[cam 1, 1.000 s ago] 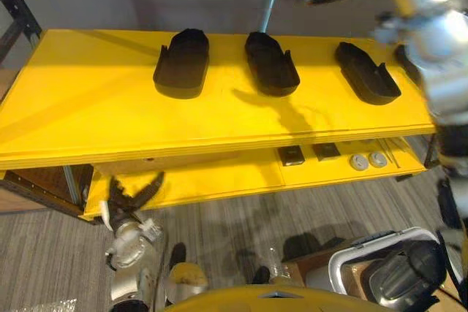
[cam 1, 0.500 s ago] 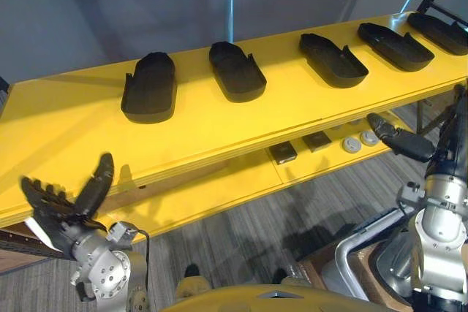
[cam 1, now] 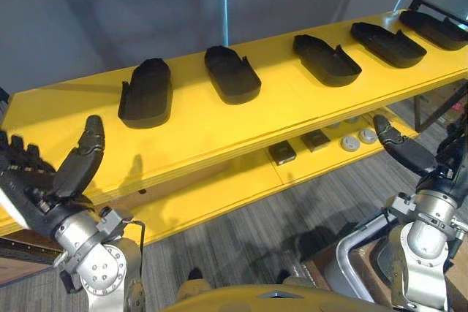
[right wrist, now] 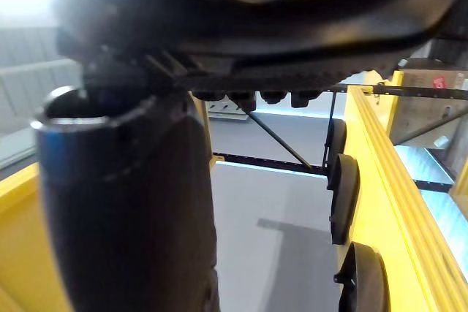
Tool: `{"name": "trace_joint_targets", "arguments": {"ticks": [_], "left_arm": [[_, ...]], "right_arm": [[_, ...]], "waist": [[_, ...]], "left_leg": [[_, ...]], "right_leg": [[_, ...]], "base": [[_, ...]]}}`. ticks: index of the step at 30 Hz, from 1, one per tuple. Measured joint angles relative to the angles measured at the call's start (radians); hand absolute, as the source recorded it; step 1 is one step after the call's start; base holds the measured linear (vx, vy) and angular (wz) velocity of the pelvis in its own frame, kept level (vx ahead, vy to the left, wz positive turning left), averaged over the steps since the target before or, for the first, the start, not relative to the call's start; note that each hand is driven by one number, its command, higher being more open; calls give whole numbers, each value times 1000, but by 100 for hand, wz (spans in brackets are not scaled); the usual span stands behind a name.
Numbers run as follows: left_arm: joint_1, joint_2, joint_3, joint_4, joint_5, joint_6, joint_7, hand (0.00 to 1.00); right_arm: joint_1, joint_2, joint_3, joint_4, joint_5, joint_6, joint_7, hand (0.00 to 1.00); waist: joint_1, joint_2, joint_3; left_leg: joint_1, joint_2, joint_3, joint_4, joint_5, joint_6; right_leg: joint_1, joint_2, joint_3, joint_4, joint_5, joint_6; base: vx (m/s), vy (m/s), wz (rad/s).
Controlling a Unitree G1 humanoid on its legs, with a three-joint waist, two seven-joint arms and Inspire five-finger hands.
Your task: Walk over and take three plastic housings, then place them on the shelf
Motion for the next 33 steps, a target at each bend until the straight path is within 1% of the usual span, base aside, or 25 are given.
{"name": "trace_joint_targets", "arguments": {"ticks": [1,2,3,5,8,9,11,14,15,16,18,19,23,26,27,28,29,30,31,33], "left_arm": [[-25,23,-1,7,-4,21,-21,100],[-44,41,2,23,-14,24,-36,100],[-82,66,19,64,-44,47,-65,100],[-119,90,51,133,-47,82,-97,100],[-148,129,95,221,-86,121,-131,100],[-162,148,106,265,-98,131,-136,100],[-202,167,130,339,-119,134,-132,100],[-267,200,188,445,-120,133,-70,100],[-292,212,214,487,-120,131,-26,100],[-303,218,226,506,-120,130,-1,100],[-344,231,275,551,-119,125,78,100],[-349,231,287,552,-118,122,96,100],[-362,243,338,553,-109,71,210,100],[-363,268,359,564,-109,49,237,100],[-365,276,364,571,-110,45,234,100],[-371,284,370,583,-119,40,207,100],[-374,293,372,599,-161,36,143,100],[-374,300,371,608,-191,36,105,100],[-373,309,367,626,-230,36,48,100],[-373,313,357,673,-327,33,-78,100]], "right_arm": [[0,4,9,3,30,-10,1,100],[0,4,13,6,35,-16,7,100],[0,4,12,14,34,-38,22,100],[-1,1,11,16,29,-60,45,100],[-1,-21,10,17,28,-65,89,100],[-1,-40,8,17,26,-65,105,100],[-1,-68,7,18,25,-74,136,100],[-2,-104,7,21,25,-84,182,100],[-4,-123,6,30,25,-87,188,100],[-5,-132,5,36,25,-89,190,100],[-5,-154,-21,63,26,-97,201,100],[-5,-158,-28,65,26,-97,203,100],[-5,-159,-49,74,26,-99,209,100],[-4,-159,-49,86,26,-106,217,100],[-4,-159,-49,92,25,-107,219,100],[-4,-159,-50,94,26,-108,219,100],[-5,-159,-50,94,26,-111,219,100],[-7,-159,-50,94,27,-113,219,100],[-12,-159,-50,94,29,-116,223,100],[-38,-167,-50,94,32,-118,248,100]], "waist": [[-3,2,2],[-4,5,3],[-7,12,7],[-10,19,16],[-30,26,23],[-32,29,26],[-34,34,37],[-53,41,61],[-55,45,67],[-58,48,71],[-61,57,94],[-61,59,99],[-79,73,127],[-85,72,132],[-85,73,134],[-86,74,142],[-86,75,152],[-85,76,158],[-85,76,168],[-87,80,177]], "left_leg": [[2,0,8,0,3,-6],[3,0,20,0,4,-6],[6,0,30,0,4,-6],[19,0,52,-2,2,-6],[18,0,75,-2,-2,-5],[18,-1,88,-1,-5,-2],[17,-3,106,-1,-6,-2],[15,-6,122,-2,-7,0],[13,-8,129,-1,-8,2],[13,-9,131,-1,-9,2],[13,-16,140,-1,-11,6],[13,-18,143,0,-12,7],[13,-31,144,1,-16,14],[8,-38,146,3,-19,19],[6,-39,145,3,-19,19],[6,-41,145,5,-19,20],[5,-41,145,8,-20,21],[3,-41,144,11,-21,23],[0,-41,143,18,-23,23],[-10,-44,149,21,-23,24]], "right_leg": [[-6,0,9,7,0,-2],[-13,-1,19,11,0,-3],[-20,-1,30,15,0,-3],[-33,-1,50,27,-2,-5],[-52,0,73,33,-2,-5],[-65,0,86,40,-2,-5],[-81,-1,105,45,-2,-5],[-104,-3,125,62,-2,-5],[-112,-3,133,64,-2,-5],[-115,-3,136,66,-2,-5],[-131,-9,148,85,-6,-2],[-136,-11,153,91,-8,-1],[-143,-25,157,103,-15,4],[-154,-32,161,115,-22,7],[-155,-33,161,116,-22,7],[-156,-35,161,117,-22,8],[-157,-36,162,122,-24,8],[-158,-37,162,125,-25,8],[-160,-38,162,131,-27,8],[-177,-39,171,137,-27,8]], "base": [[3,2,-19],[-2,7,-27],[2,8,-25],[-7,7,-29],[-8,9,-24],[-7,12,-32],[-4,18,-28],[-2,17,-17],[7,12,-17],[14,13,-16],[5,24,-11],[2,29,-8],[1,5,-1],[0,0,0],[0,0,0],[0,0,0],[0,0,0],[0,0,0],[0,0,0],[-28,-2,-6]]}}
